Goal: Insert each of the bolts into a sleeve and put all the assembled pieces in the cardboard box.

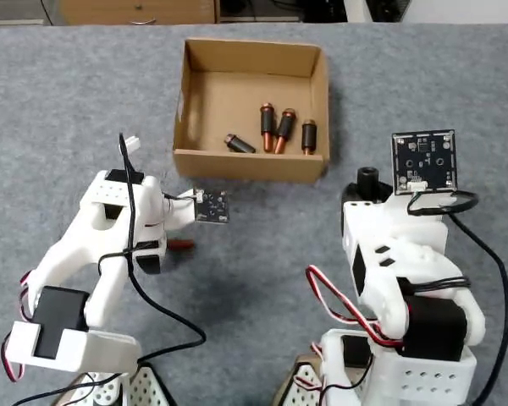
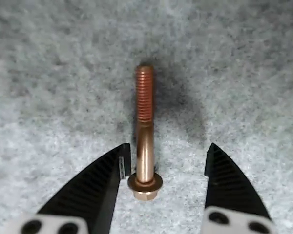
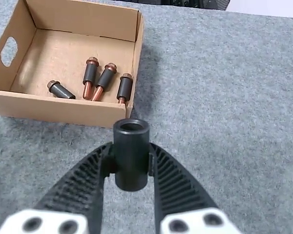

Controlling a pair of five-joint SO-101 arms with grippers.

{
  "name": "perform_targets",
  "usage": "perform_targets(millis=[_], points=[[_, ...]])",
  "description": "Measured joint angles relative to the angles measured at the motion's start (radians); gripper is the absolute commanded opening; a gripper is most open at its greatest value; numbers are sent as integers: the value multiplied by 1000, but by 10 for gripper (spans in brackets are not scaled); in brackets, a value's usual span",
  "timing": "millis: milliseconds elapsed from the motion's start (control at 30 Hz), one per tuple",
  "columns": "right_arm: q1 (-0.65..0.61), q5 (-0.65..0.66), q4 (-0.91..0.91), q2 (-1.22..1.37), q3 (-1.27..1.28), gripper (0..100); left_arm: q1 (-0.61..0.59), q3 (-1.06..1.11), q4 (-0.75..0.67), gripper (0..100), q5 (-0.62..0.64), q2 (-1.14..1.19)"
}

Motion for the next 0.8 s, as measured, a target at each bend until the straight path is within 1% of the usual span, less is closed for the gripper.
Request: perform_targets(millis=[67, 100, 167, 233, 367, 467, 633, 733, 800], points=[[0, 0, 0, 0, 0, 3, 0, -28, 0, 200, 26, 0], [0, 0, 0, 0, 0, 3, 0, -46, 0, 188, 61, 0], [0, 0, 0, 0, 0, 3, 6, -97, 0, 163, 167, 0], [0, 0, 0, 0, 0, 3, 35, -173, 0, 142, 318, 0], [0, 0, 0, 0, 0, 3, 71, -315, 0, 125, 703, -28], [0, 0, 0, 0, 0, 3, 84, -361, 15, 126, 1007, -77], [2, 0, 0, 0, 0, 4, 84, -422, 137, 126, 1542, -199], [0, 0, 0, 0, 0, 4, 74, -433, 215, 126, 1820, -259], [2, 0, 0, 0, 0, 4, 52, -433, 255, 128, 1979, -275]])
